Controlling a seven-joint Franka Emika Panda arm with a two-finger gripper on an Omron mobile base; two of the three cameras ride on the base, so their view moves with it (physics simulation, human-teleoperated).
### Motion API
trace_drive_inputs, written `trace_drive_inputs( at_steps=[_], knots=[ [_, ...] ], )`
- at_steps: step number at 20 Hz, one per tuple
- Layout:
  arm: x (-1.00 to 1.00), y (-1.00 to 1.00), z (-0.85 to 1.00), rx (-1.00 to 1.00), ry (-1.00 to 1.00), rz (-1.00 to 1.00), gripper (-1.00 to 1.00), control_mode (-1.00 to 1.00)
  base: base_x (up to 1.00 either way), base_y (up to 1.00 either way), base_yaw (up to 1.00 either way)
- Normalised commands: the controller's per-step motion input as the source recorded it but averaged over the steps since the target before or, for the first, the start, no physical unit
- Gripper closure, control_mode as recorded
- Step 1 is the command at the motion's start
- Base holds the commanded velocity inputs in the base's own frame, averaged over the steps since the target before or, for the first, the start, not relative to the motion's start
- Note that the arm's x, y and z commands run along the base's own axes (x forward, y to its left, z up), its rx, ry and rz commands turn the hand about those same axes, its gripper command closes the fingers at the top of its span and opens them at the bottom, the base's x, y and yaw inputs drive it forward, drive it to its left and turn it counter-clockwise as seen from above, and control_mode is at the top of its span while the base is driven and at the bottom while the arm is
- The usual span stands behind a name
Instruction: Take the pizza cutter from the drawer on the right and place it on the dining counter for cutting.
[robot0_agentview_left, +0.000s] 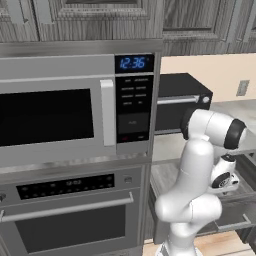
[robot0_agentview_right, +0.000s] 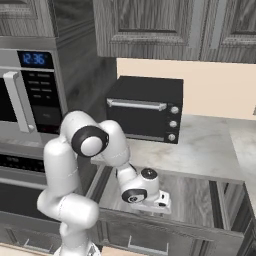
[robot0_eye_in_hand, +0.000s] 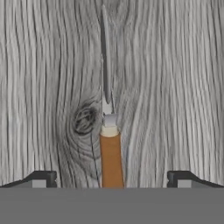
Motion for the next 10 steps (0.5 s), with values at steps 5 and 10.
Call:
trace_drive_inputs(
  at_steps=[5,10],
  knots=[
    [0.02,-0.08,-0.13,0.00,0.00,0.02,-1.00,-1.00,0.00,0.00,0.00],
    [0.06,-0.01,-0.09,0.00,0.00,0.01,-1.00,-1.00,0.00,0.00,0.00]
  ],
)
